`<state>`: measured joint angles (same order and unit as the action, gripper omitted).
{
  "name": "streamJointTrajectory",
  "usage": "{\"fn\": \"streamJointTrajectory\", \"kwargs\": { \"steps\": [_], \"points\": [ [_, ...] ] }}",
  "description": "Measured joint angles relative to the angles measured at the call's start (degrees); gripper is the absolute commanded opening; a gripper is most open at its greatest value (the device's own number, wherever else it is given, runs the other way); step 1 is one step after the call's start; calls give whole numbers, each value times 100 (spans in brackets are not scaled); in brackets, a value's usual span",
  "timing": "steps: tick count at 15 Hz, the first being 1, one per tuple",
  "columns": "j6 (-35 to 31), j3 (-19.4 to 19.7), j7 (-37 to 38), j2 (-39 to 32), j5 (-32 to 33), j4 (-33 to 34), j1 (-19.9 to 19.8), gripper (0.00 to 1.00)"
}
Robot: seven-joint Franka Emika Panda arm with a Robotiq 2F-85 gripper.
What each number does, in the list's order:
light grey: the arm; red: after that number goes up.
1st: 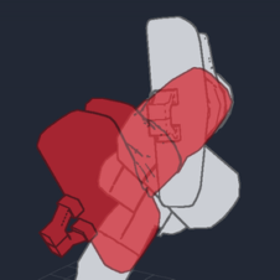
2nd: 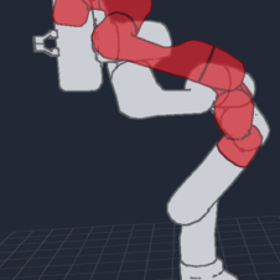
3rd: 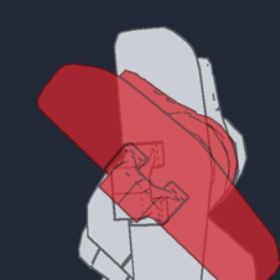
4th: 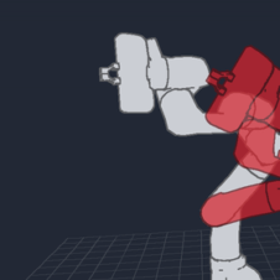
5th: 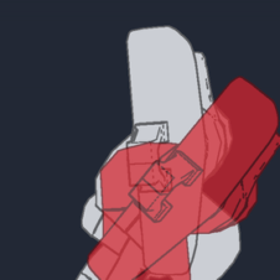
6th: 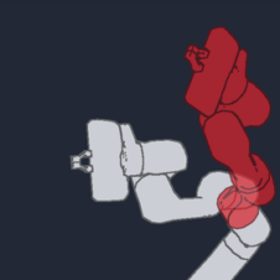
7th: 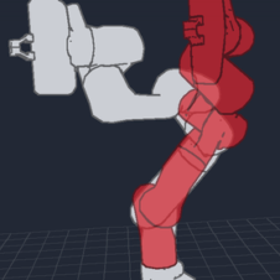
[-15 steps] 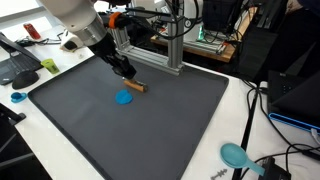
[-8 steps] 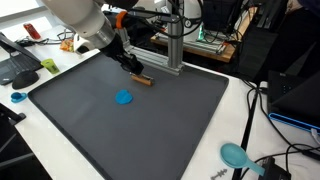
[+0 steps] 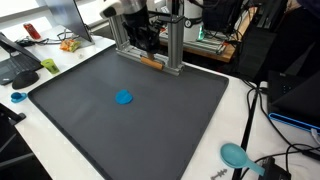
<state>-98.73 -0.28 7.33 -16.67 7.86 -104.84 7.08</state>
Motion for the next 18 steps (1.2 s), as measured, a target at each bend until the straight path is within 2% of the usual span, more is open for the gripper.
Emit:
{"fn": "streamJointTrajectory", "kwargs": {
  "steps": [4, 9, 15, 18],
  "points": [
    [-89, 0, 14, 1102, 155, -790, -86, 22],
    [-814, 71, -41, 2236, 131, -1929, -464, 22],
    [-2019, 7, 134, 3009, -12, -3155, -552, 22],
    [-2290, -76, 345, 3286, -52, -3523, -552, 22]
  ]
}}
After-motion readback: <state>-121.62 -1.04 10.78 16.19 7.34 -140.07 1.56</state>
